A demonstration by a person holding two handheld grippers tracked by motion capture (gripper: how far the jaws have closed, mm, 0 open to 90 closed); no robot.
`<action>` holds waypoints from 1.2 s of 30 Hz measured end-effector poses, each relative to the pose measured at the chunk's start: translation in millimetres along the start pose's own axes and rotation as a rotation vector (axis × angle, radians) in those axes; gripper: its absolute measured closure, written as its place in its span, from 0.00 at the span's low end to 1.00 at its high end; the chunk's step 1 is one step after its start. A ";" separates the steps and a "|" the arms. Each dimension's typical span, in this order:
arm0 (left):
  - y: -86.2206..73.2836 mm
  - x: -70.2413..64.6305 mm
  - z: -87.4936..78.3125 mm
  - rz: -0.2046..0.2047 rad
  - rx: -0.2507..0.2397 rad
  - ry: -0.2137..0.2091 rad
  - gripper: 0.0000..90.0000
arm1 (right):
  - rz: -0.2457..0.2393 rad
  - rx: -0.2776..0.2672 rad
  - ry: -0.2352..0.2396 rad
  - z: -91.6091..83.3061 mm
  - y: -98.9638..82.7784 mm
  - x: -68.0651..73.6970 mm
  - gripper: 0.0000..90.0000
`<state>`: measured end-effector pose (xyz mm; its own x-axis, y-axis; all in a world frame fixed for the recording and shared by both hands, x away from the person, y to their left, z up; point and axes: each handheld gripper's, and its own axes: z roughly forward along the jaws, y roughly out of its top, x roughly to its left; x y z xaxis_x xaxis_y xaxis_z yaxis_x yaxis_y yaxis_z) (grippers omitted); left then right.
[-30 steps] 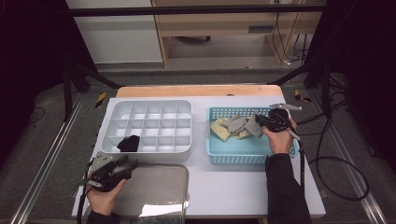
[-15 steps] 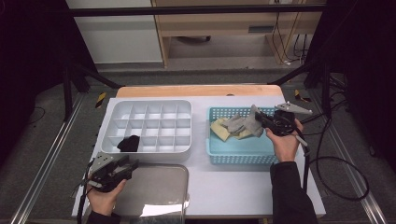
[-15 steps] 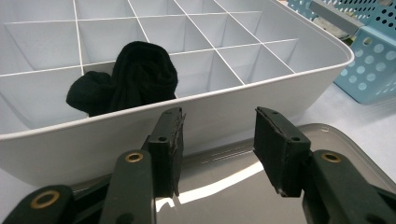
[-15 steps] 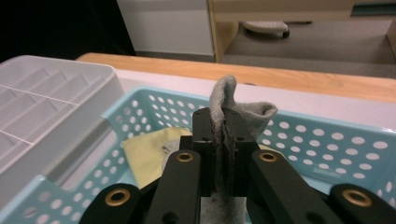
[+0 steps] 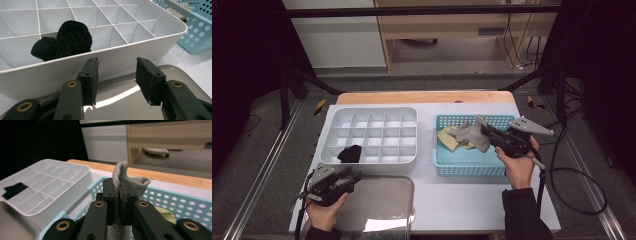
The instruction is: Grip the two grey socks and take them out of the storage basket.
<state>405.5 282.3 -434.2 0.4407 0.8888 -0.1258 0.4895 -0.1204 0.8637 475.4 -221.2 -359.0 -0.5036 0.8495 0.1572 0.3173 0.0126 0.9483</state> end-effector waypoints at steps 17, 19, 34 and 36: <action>0.0 -1.3 0.3 0.003 0.006 0.001 0.58 | -0.057 -0.015 0.178 -33.6 -12.2 48.3 0.95; -0.1 -1.5 0.4 0.001 0.006 -0.001 0.58 | -0.058 -0.016 0.196 -34.6 -16.0 54.0 0.95; 0.4 -2.5 -0.5 0.004 0.006 -0.004 0.58 | -0.072 0.033 0.276 -35.0 -49.4 85.4 0.95; 0.6 -3.0 -1.3 0.005 0.004 -0.005 0.58 | -0.062 0.050 0.287 -32.9 -57.9 88.6 0.95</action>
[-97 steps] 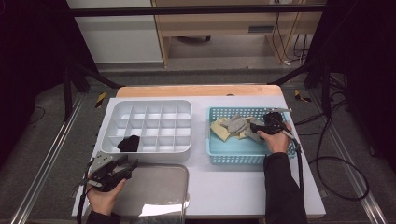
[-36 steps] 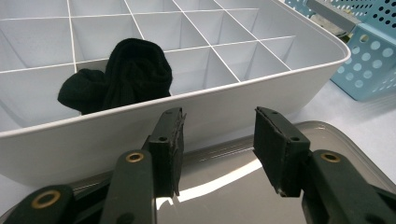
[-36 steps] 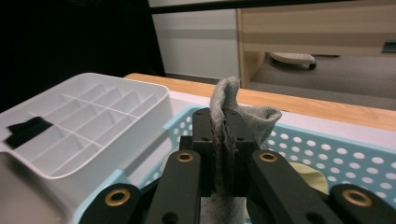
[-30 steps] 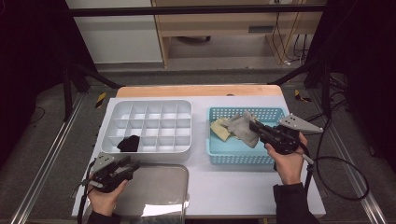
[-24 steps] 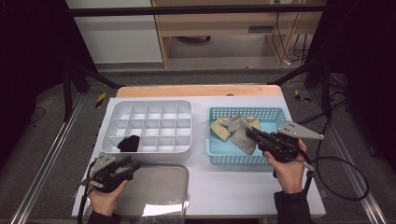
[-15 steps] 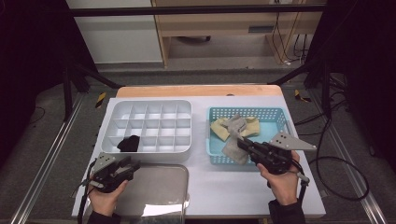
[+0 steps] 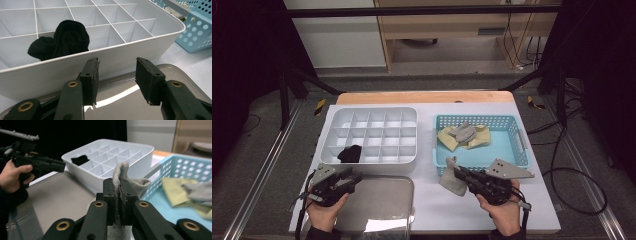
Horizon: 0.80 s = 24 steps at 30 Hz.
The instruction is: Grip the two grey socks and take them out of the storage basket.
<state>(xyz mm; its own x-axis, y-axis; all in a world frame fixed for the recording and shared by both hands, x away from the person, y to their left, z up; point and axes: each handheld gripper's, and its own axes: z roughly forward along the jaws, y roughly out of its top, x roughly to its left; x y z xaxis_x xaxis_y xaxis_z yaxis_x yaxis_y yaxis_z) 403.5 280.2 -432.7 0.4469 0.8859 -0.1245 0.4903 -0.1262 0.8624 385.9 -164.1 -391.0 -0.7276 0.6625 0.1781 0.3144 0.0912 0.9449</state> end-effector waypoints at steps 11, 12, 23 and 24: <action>0.6 -0.9 -1.3 0.005 0.001 -0.001 0.58 | 0.047 0.126 0.055 21.9 -43.1 5.1 0.95; 0.7 -1.2 -1.4 0.003 -0.002 -0.002 0.58 | 0.055 0.140 0.058 23.6 -46.7 4.8 0.95; 0.5 -1.0 -1.5 0.005 0.003 0.001 0.58 | 0.071 0.245 0.004 37.1 -77.0 -4.2 0.89; 0.6 -0.9 -1.7 0.005 0.002 0.002 0.58 | 0.063 0.252 -0.009 38.6 -78.9 -5.2 0.88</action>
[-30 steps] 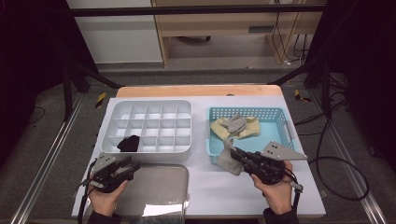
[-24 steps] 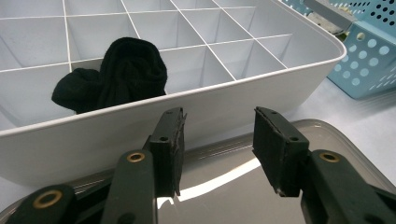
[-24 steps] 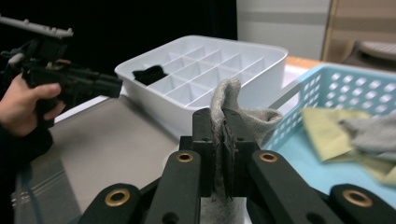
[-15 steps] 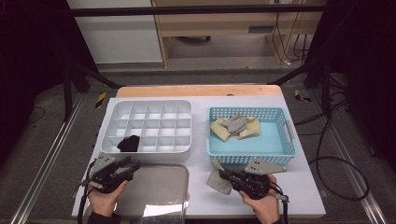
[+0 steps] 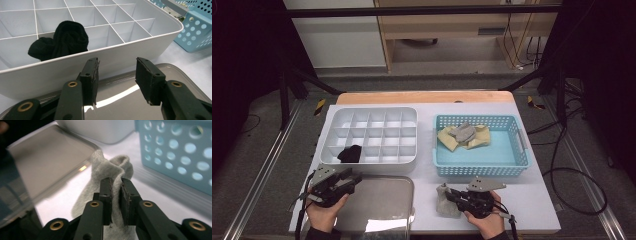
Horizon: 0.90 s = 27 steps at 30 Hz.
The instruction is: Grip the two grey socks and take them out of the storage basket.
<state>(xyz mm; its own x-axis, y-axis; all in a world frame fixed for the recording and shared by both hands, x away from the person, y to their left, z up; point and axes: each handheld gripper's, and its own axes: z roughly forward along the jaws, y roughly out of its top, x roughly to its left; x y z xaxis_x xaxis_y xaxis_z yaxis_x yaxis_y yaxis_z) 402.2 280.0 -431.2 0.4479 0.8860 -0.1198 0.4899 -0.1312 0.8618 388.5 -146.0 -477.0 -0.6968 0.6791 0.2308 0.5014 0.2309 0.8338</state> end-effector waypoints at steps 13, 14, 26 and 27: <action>0.2 0.6 -1.0 -0.001 0.003 0.002 0.58 | -0.045 -0.023 -0.067 0.5 0.2 -3.4 0.63; 0.2 0.7 -1.3 -0.002 0.002 0.001 0.58 | -0.045 -0.034 -0.070 -1.8 1.9 -3.0 0.62; 0.8 2.3 -1.4 -0.005 0.003 0.002 0.57 | -0.034 -0.135 -0.087 -25.5 27.9 -3.5 0.55; 0.8 2.3 -1.4 -0.006 0.005 0.003 0.57 | -0.034 -0.143 -0.088 -27.0 30.6 -3.4 0.55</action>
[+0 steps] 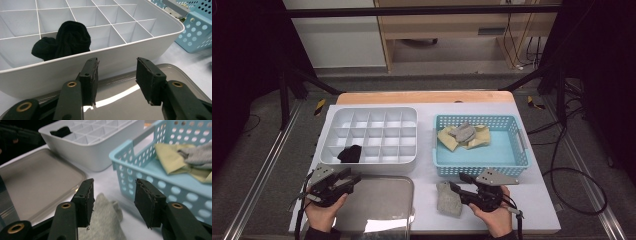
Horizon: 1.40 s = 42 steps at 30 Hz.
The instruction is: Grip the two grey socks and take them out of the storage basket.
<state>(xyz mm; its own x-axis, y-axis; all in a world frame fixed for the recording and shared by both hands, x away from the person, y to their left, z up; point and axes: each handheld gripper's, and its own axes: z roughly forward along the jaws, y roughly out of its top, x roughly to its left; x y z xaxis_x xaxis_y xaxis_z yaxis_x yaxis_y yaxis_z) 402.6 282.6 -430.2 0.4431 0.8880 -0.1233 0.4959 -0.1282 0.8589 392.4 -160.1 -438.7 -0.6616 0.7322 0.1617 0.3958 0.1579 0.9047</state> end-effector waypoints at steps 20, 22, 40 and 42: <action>-0.2 1.8 -0.5 0.001 0.005 0.005 0.57 | 0.042 -0.099 -0.094 -3.9 52.3 -43.9 0.44; -0.2 1.7 -0.4 0.000 0.004 0.005 0.57 | 0.048 -0.103 -0.120 -2.9 56.7 -48.6 0.43; 0.0 3.1 -1.6 -0.004 -0.002 0.000 0.57 | 0.080 -0.112 -0.249 15.9 90.8 -82.1 0.36; 0.1 3.6 -1.7 -0.006 -0.003 0.000 0.57 | 0.083 -0.108 -0.258 19.5 92.4 -85.2 0.37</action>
<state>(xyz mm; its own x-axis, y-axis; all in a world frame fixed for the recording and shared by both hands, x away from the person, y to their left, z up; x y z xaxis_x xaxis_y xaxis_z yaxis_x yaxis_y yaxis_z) 402.9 286.5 -429.7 0.4407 0.8884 -0.1283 0.4965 -0.1222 0.8594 497.7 -195.0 -376.6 -0.4406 0.8860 0.1443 0.3627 0.0287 0.9315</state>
